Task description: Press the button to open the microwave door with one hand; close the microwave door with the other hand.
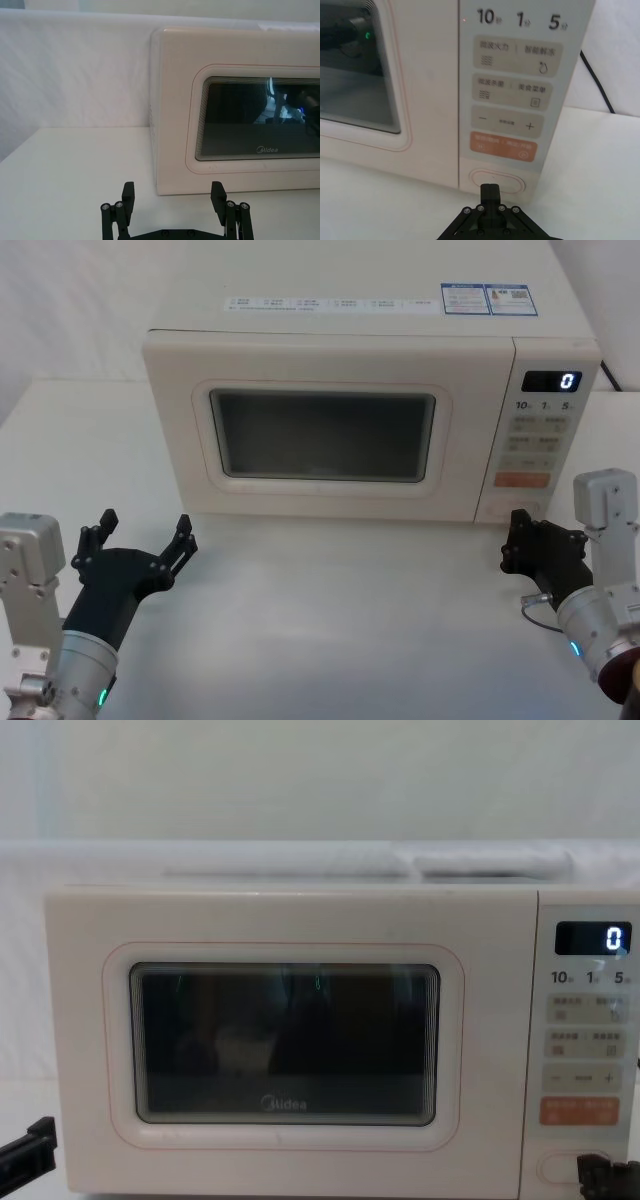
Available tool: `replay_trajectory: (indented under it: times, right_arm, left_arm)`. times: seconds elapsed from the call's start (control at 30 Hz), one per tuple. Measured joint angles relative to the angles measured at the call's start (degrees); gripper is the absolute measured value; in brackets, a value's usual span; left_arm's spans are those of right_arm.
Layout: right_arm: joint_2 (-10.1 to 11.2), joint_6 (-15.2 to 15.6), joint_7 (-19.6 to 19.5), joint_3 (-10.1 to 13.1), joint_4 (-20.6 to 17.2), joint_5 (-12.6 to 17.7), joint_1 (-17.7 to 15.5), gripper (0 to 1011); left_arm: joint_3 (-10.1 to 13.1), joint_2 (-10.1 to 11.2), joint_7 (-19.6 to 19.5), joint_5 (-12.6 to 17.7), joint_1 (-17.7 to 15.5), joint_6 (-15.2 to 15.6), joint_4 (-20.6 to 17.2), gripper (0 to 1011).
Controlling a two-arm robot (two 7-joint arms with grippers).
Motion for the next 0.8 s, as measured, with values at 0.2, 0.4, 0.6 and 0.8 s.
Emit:
replay_trajectory:
  times: [0.2,0.4,0.6,0.8]
  right_arm:
    - [-0.23,0.12,0.01,0.56,2.03,-0.16,1.25,0]
    - [-0.51,0.13,0.0,1.01,3.38,-0.17,1.95,0]
    - [-0.71,0.05,0.0,1.14,4.57,-0.19,2.82,0]
    - [-0.94,-0.04,0.07,1.1,5.58,-0.29,3.75,0]
  left_arm:
    - [0.0,0.0,0.0,0.0,0.0,0.0,0.0,1001]
    - [0.0,0.0,0.0,0.0,0.0,0.0,0.0,1001]
    - [0.0,0.0,0.0,0.0,0.0,0.0,0.0,1001]
    - [0.0,0.0,0.0,0.0,0.0,0.0,0.0,1001]
